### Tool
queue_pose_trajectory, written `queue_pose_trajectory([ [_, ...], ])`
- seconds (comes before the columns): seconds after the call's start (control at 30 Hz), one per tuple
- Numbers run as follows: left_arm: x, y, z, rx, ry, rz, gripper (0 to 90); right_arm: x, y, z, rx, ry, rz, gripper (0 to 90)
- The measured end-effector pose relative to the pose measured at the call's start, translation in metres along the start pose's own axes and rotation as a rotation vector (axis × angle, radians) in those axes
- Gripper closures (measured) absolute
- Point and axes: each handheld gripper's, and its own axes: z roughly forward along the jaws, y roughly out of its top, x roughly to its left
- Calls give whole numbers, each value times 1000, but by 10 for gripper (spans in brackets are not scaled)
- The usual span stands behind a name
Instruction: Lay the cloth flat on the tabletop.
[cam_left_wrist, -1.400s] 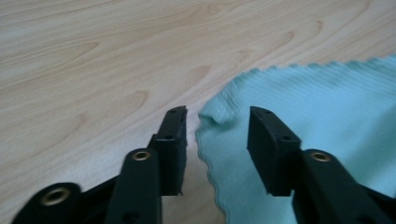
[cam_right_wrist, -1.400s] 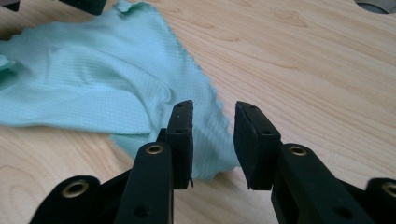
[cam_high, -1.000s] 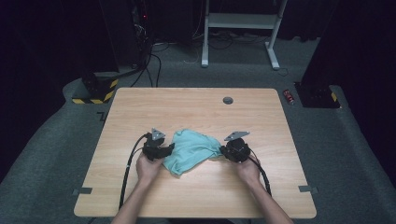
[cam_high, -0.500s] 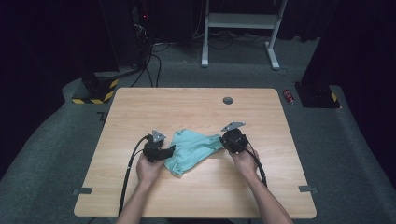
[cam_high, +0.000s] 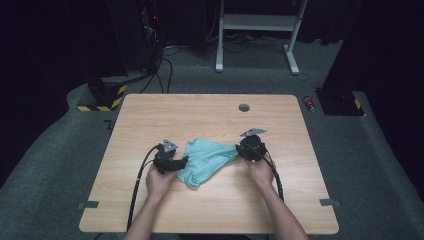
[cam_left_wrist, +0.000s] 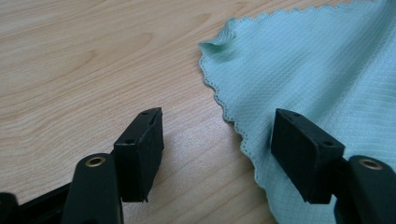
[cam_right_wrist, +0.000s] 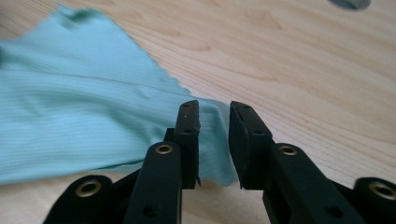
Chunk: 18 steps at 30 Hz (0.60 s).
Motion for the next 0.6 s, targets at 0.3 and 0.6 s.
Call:
queue_pose_trajectory([
  [0.3,0,0,0,1,-2,3,339,32,-10,-17,-6,39,-116,653],
  [0.6,0,0,0,1,-2,2,339,43,-16,13,116,79,-128,766],
])
